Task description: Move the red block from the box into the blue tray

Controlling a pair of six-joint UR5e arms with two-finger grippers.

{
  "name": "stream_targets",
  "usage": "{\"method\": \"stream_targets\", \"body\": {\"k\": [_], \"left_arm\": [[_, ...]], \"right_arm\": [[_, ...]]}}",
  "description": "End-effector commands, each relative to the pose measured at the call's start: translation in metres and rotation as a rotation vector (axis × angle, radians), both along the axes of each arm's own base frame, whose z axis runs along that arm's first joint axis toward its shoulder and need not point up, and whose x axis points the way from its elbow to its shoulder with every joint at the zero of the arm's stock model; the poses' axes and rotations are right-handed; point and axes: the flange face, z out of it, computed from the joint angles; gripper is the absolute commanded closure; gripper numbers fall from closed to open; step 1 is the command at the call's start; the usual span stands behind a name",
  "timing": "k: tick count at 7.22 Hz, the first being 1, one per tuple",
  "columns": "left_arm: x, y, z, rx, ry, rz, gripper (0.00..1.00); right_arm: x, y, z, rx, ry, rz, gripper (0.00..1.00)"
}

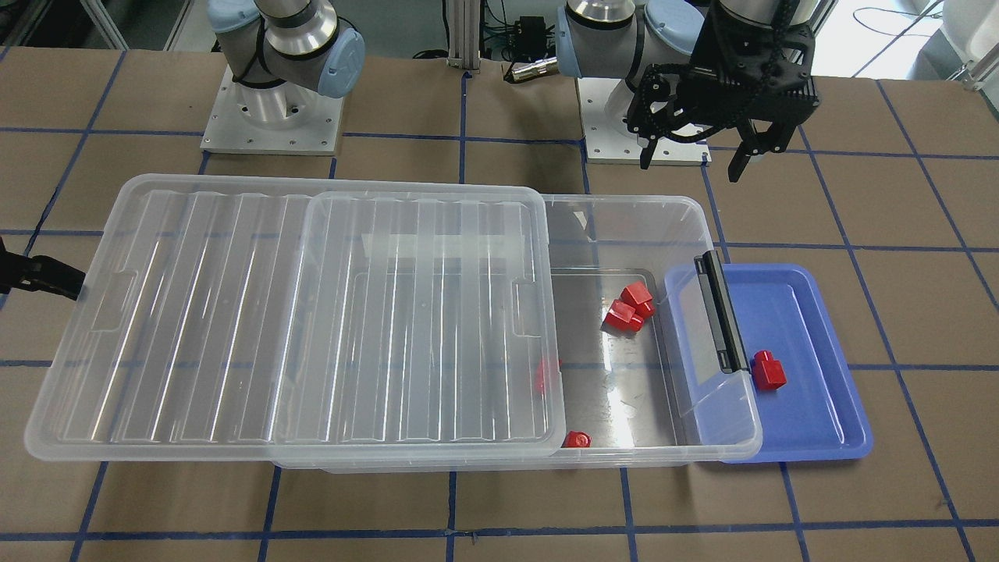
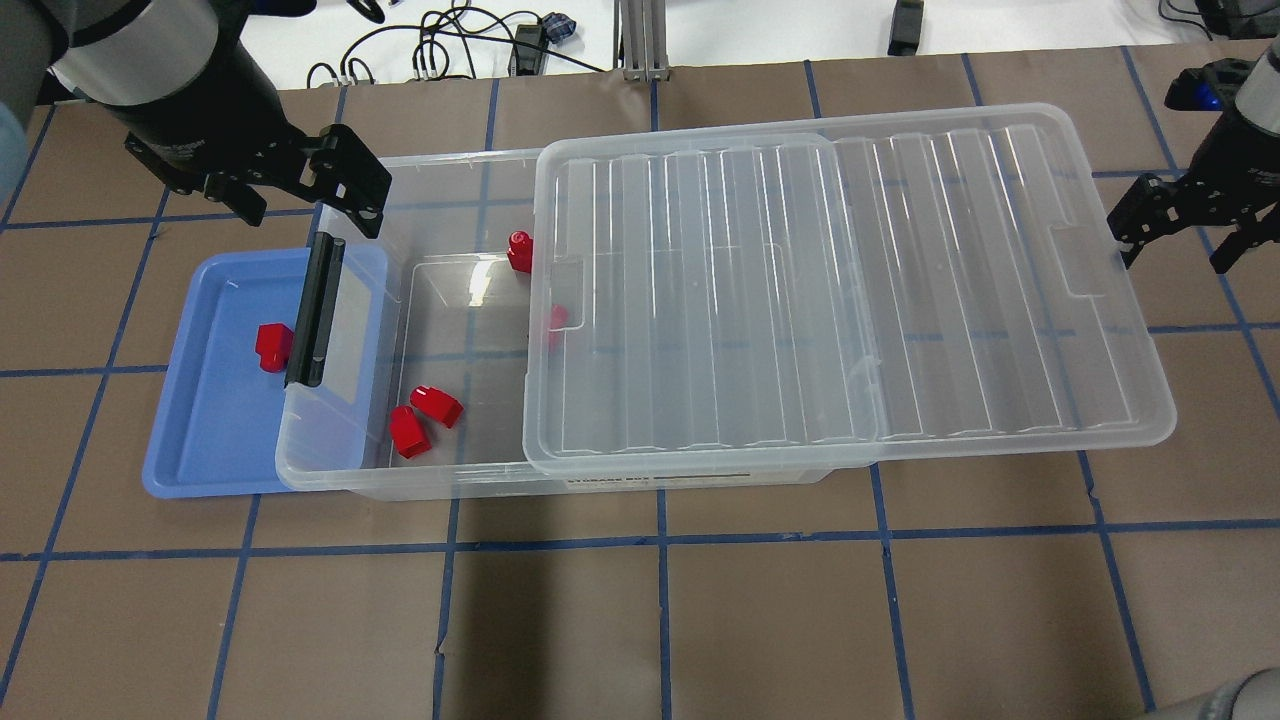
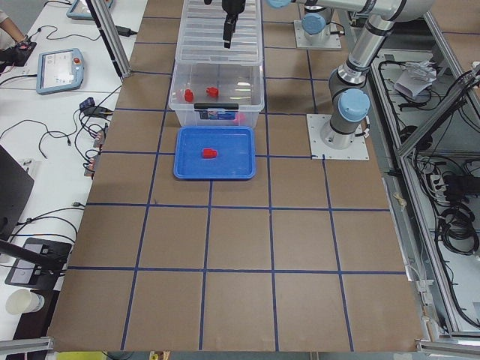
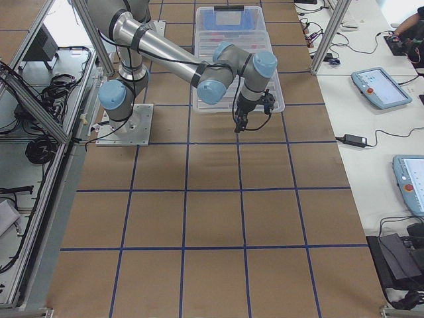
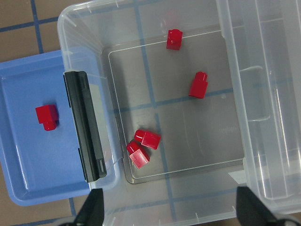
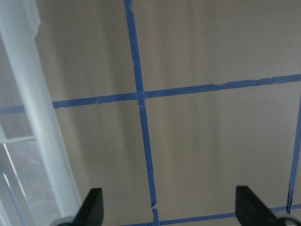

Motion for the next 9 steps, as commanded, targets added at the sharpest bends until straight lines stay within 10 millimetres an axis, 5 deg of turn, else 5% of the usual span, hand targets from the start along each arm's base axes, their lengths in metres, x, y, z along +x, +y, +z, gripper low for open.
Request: {"method": "stream_targets", "body": {"k": [1,2,4,9], "left_arm": [[0.041,-0.009,-0.002,0.005,0.004,0.105,0.0],[0.058,-0.011,-0.02,0.041,0.021,0.144,0.0],[0.051,0.004,-0.012,0.069,0.005,0.161,0.0],[0.008,0.005,-0.022,0.106,0.014,0.15,0.0]], "right_arm": [[0.021,-0.002,0.001,0.002,0.01,-0.014,0.0],[0.038,-0.003,0.001,0.0,0.019,-0.03,0.0],[0.064,-0.005,0.0,0.012,0.026,-0.059,0.0],[0.158,-0.008,0.0,-0.005,0.052,-0.12,0.0]]}}
